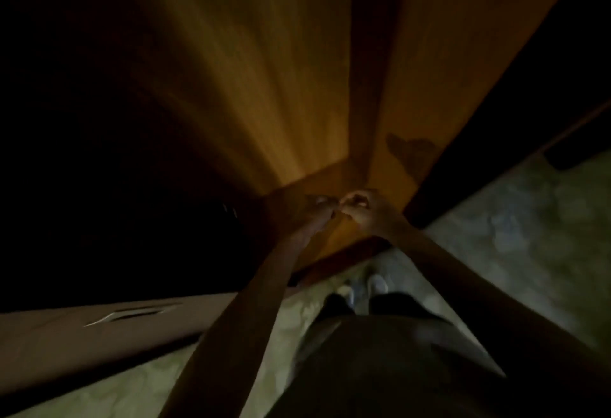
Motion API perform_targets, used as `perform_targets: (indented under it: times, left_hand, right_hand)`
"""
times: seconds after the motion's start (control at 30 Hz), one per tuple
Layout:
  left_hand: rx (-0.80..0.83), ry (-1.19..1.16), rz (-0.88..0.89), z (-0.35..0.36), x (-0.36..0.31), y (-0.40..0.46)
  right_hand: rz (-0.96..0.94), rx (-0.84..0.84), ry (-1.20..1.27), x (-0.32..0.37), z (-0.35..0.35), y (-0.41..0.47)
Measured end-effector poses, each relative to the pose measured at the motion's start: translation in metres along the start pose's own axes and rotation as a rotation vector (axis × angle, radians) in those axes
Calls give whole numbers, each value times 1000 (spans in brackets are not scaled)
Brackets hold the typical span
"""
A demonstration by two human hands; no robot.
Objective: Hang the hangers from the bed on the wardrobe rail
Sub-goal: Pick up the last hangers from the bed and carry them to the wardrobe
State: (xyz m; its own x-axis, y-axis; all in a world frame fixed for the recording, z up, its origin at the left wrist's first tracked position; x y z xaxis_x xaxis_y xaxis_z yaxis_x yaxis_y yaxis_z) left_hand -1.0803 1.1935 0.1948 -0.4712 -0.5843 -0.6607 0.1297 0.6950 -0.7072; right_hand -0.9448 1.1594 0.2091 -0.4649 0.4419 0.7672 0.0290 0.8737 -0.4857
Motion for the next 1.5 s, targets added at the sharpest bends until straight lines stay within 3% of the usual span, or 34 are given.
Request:
perform_targets:
  times: [0.07,0.17,0.27,0.43,0.67,1.1,1.23,1.37,1.5]
  left_hand:
    - [72,85,-60,20,37,18]
    - [170,183,-165,44,87,35]
    - [233,287,-239,66,125,46]
    - [374,642,-208,109,165,50]
    - [602,1070,-139,190,204,17]
    - [1000,1664,230,374,333,-146]
    - [1089,1788,341,418,367,-191]
    - [1067,1889,447,455,378,-208]
    - [978,1932,502,491,367,-207]
  right_hand:
    - [236,65,-2,-73,29,-8]
    - [422,136,63,-152,63,-34]
    - [657,224,266,-208,90,-66]
    - [822,-21,384,-280,129,-126]
    - [1112,-419,805,-353,212,-242]
    - [1358,-949,1546,-375,405,-434]
    - [1392,-1029,1723,-375,442,-466]
    - [1354,-1064,1826,-393,441,-486]
    - [1278,-1208,1777,-445,382,-526]
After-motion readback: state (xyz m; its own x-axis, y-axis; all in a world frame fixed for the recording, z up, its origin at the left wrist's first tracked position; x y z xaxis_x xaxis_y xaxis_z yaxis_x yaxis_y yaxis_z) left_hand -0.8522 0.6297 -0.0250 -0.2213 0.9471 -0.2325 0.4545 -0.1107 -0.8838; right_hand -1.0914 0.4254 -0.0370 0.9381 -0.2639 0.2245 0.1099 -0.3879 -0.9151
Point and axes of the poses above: each hand's wrist, its own y-axis towards the middle knuckle, its own z-axis out of the palm, x = y × z, the point moved 5 cm from there along y, towards the middle knuckle, and after that the axes turned 7 degrees about -y, right-handed, at the moved point
